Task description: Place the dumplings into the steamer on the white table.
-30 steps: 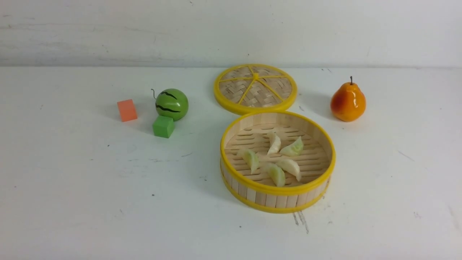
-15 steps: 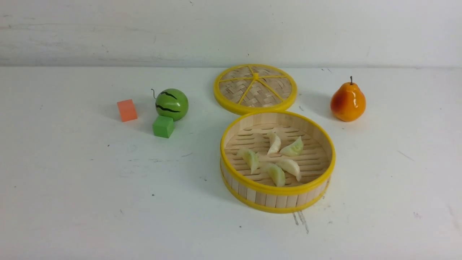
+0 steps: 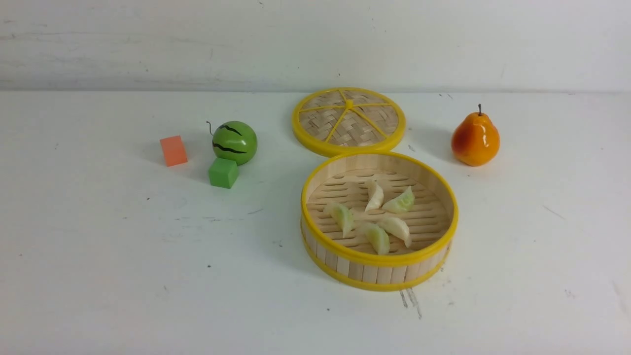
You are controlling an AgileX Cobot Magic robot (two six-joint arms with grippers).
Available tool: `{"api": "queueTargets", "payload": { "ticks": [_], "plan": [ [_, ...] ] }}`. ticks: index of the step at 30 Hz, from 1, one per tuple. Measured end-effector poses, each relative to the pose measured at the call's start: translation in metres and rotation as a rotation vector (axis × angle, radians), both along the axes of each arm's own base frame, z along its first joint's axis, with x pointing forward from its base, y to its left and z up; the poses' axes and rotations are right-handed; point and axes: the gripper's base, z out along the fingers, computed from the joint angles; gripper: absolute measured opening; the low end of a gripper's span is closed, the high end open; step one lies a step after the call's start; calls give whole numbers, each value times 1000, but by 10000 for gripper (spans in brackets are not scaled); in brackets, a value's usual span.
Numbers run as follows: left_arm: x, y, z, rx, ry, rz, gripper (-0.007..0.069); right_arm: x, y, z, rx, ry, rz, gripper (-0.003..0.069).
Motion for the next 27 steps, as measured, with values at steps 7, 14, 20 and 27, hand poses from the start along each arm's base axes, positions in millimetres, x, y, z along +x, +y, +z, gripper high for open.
{"api": "queueTargets", "payload": {
  "ticks": [7, 14, 20, 27],
  "plan": [
    [0, 0, 0, 0, 0, 0, -9, 0, 0, 0, 0, 0, 0, 104],
    [0, 0, 0, 0, 0, 0, -7, 0, 0, 0, 0, 0, 0, 113],
    [0, 0, 0, 0, 0, 0, -3, 0, 0, 0, 0, 0, 0, 114],
    [0, 0, 0, 0, 0, 0, 4, 0, 0, 0, 0, 0, 0, 114]
  ]
}}
